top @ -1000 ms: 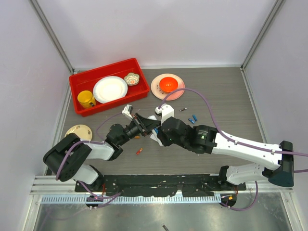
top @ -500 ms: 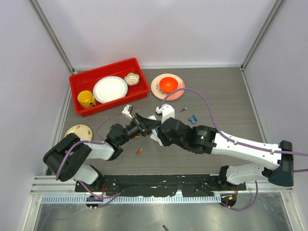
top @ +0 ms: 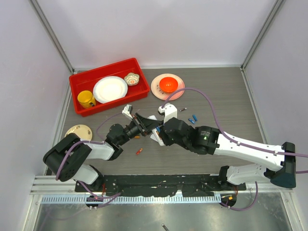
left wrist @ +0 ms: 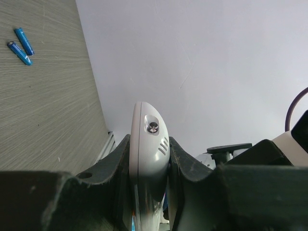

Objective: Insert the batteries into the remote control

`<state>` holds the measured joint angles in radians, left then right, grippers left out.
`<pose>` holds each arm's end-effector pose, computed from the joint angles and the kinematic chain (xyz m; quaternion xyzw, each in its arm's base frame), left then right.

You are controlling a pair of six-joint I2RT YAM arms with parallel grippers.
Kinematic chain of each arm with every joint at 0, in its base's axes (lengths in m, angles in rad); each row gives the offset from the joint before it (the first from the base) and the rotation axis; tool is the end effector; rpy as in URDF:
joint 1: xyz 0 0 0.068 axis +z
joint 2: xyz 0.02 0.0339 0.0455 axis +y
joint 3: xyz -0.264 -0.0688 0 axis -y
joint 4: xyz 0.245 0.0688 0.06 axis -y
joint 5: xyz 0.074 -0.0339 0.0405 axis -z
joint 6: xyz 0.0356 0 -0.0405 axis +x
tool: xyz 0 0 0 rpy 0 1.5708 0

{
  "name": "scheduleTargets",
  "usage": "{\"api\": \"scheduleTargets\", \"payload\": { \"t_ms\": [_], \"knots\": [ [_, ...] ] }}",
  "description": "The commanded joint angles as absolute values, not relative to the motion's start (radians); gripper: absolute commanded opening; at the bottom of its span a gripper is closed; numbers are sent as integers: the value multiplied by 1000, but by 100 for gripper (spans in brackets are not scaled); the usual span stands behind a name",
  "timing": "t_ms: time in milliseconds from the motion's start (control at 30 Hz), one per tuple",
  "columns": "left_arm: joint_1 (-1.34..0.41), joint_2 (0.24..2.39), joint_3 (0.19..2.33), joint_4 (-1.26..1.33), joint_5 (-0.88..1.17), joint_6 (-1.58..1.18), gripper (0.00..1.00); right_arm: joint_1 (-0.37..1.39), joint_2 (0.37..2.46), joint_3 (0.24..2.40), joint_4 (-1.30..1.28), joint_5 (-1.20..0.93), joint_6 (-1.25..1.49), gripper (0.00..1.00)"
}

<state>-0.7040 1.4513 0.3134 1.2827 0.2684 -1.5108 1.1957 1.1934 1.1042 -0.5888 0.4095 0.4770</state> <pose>0.1867 -0.1709 0.1940 -0.1614 0.6359 -0.7097 0.2568 0.1067 0.2322 0.3300 -0.2284 0.8576 0.1908 0.4194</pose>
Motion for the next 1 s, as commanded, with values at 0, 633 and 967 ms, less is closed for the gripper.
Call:
{"api": "scheduleTargets", "payload": {
  "t_ms": [0, 633, 967],
  "knots": [
    [-709, 1420, 334, 1370, 264, -1502, 0, 1198, 1187, 1095, -548, 436, 485, 1],
    [-709, 1417, 336, 1370, 271, -1505, 0, 1198, 1209, 1123, -587, 463, 491, 28],
    [-709, 1417, 333, 1370, 268, -1503, 0, 1200, 1195, 1129, -615, 494, 491, 34]
  ]
}}
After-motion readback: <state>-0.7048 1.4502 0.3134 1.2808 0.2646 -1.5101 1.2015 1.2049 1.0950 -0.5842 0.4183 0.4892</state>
